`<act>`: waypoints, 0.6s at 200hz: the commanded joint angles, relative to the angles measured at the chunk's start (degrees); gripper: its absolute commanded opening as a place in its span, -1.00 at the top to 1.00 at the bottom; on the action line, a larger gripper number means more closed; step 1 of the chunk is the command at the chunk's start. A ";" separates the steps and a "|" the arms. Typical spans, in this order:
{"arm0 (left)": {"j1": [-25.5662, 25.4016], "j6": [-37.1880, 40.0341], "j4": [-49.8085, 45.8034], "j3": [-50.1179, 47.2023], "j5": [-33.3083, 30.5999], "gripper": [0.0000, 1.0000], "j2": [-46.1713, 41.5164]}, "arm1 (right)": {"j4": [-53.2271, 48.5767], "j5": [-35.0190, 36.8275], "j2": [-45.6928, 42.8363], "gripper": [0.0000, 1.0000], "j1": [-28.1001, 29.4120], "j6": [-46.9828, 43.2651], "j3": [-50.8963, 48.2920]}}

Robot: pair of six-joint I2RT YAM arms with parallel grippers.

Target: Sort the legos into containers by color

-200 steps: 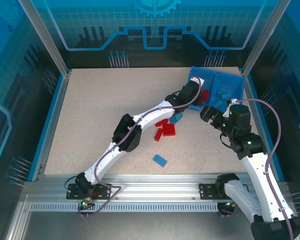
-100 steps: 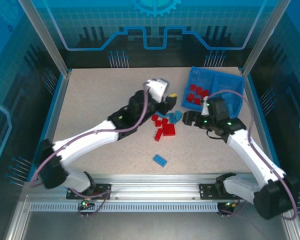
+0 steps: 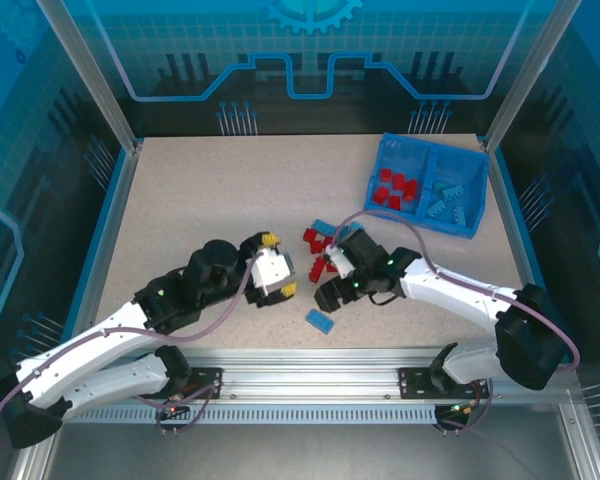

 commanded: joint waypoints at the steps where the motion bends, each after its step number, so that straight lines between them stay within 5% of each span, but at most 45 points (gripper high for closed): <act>1: 0.12 12.35 -10.68 -2.60 5.82 -0.85 -1.92 | 0.15 -1.01 1.84 -0.76 4.37 -4.00 -1.60; 50: 0.13 16.11 -10.39 -6.03 6.04 -0.97 -4.25 | 1.24 3.05 8.66 -0.66 10.92 -3.98 -0.51; 120: 0.11 15.61 -8.14 -8.98 8.22 -0.97 -5.55 | 1.31 10.64 14.71 -0.03 12.86 -3.70 1.29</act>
